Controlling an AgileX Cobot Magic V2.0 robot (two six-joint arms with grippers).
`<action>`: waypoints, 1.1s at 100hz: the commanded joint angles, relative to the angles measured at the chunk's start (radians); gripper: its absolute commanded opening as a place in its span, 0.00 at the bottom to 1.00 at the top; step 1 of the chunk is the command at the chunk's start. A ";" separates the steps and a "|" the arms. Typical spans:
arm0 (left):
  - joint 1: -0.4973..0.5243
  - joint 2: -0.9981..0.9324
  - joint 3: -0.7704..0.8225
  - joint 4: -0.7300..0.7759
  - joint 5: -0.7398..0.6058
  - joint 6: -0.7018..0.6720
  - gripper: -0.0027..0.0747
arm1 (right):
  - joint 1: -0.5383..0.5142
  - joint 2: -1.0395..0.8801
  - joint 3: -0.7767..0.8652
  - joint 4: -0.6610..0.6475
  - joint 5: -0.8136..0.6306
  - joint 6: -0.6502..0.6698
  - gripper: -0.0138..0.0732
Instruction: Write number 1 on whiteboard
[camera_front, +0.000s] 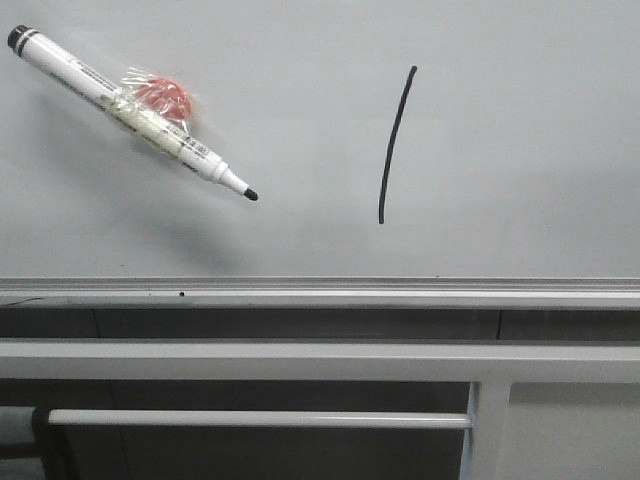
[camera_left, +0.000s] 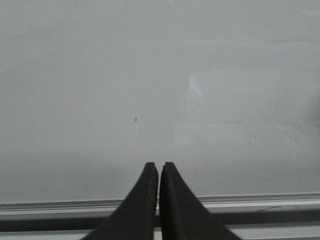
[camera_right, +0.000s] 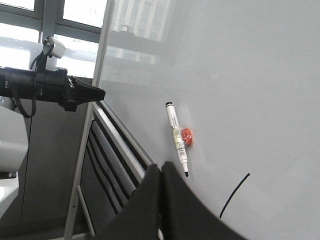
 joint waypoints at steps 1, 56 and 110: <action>0.002 -0.022 0.005 0.047 -0.050 -0.023 0.01 | -0.007 0.011 -0.021 0.024 -0.065 -0.005 0.09; 0.002 -0.022 0.005 0.004 0.132 -0.029 0.01 | -0.007 0.011 -0.021 0.024 -0.066 -0.005 0.09; 0.004 -0.022 0.005 -0.026 0.126 -0.022 0.01 | -0.007 0.011 -0.021 0.024 -0.066 -0.005 0.09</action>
